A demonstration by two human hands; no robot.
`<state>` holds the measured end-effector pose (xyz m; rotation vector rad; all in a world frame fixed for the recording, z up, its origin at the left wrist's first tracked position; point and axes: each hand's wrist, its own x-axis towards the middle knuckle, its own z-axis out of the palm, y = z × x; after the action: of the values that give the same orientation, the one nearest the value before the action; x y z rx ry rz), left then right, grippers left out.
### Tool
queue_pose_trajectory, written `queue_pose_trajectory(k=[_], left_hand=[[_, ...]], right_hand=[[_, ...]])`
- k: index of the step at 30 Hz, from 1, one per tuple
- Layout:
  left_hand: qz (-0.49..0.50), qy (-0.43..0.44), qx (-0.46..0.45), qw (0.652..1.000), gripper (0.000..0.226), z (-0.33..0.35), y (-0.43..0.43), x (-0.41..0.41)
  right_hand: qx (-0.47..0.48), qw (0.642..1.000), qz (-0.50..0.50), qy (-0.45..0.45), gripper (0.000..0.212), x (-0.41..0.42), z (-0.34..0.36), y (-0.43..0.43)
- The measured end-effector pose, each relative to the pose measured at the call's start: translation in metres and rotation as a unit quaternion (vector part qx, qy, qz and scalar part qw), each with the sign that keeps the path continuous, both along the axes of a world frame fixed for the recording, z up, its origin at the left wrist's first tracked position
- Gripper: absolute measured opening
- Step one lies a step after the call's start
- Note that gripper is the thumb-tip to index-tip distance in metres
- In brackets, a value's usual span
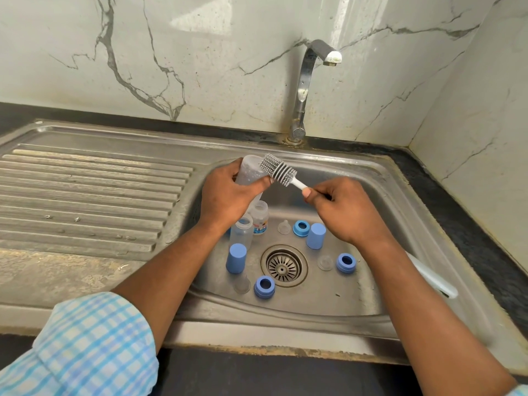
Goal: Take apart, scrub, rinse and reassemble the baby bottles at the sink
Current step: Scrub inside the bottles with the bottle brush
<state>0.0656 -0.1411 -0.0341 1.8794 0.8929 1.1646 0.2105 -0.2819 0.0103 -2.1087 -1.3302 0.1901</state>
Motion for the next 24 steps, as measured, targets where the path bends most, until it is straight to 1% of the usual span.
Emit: queue_pose_trajectory(k=[3, 5, 7, 10, 15, 18, 21, 24], left_hand=[[-0.044, 0.001, 0.009, 0.999, 0.032, 0.000, -0.008, 0.002], [-0.062, -0.003, 0.009, 0.998, 0.035, -0.001, -0.011, 0.004], [-0.054, 0.001, 0.014, 0.998, 0.036, -0.002, -0.009, 0.004], [-0.021, 0.006, 0.006, 1.000, 0.032, -0.001, -0.003, 0.001], [0.004, -0.002, -0.022, 1.000, 0.027, -0.001, 0.005, 0.000], [-0.014, 0.007, 0.008, 1.000, 0.034, -0.001, 0.002, 0.001], [-0.028, 0.045, 0.060, 0.997, 0.041, -0.003, -0.001, 0.001], [-0.033, 0.051, 0.085, 0.995, 0.045, -0.005, 0.001, 0.000]], right_hand=[[0.011, 0.998, -0.050, -0.021, 0.038, 0.006, -0.002, 0.001], [0.009, 0.998, -0.056, -0.022, 0.038, 0.008, -0.004, 0.000], [0.001, 0.999, -0.049, -0.014, 0.038, 0.008, -0.004, 0.000], [-0.006, 0.999, -0.032, -0.013, 0.044, 0.004, 0.000, -0.001], [-0.019, 1.000, 0.000, -0.017, 0.042, -0.004, 0.004, -0.004], [-0.010, 0.999, -0.019, -0.041, 0.036, -0.005, 0.004, -0.003], [-0.005, 0.998, -0.039, -0.038, 0.033, -0.001, 0.002, -0.003], [-0.002, 0.998, -0.039, -0.042, 0.032, 0.000, 0.002, -0.004]])
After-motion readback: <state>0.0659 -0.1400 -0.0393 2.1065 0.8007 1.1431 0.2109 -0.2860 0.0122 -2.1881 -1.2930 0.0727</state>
